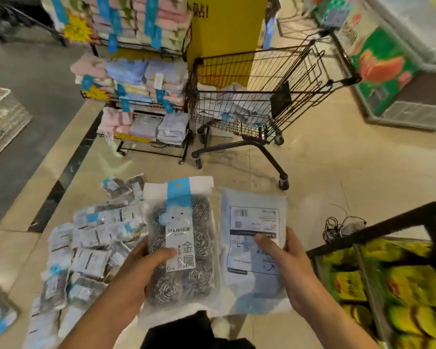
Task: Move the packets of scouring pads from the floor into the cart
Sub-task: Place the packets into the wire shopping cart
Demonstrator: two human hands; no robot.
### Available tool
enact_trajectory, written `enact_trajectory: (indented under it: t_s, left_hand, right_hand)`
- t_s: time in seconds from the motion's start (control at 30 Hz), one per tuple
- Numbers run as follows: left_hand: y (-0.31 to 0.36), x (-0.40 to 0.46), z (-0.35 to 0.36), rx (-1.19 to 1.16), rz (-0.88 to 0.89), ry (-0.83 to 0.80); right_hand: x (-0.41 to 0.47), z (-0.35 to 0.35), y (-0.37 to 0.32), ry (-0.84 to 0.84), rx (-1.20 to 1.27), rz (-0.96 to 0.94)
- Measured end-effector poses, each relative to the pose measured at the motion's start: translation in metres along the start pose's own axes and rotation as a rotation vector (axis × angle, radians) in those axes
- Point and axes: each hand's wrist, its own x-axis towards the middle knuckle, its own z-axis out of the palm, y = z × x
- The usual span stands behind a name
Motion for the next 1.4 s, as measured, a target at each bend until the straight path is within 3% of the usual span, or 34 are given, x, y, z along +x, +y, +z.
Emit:
enact_trajectory:
  t_s: [0.27, 0.87, 1.4]
  left_hand:
    - [0.075, 0.103, 0.058, 0.122, -0.045, -0.004]
    - [0.287, 0.362, 0.168, 0.147, -0.049, -0.070]
    - [0.431, 0.586, 0.288, 0.079, 0.031, 0.106]
  right_hand:
    - [0.110, -0.010, -0.054, 0.038, 0.031, 0.049]
    - [0.381, 0.022, -0.229, 0.131, 0.098, 0.065]
    - [0.660, 0.008, -0.386, -0.090, -0.030, 0.070]
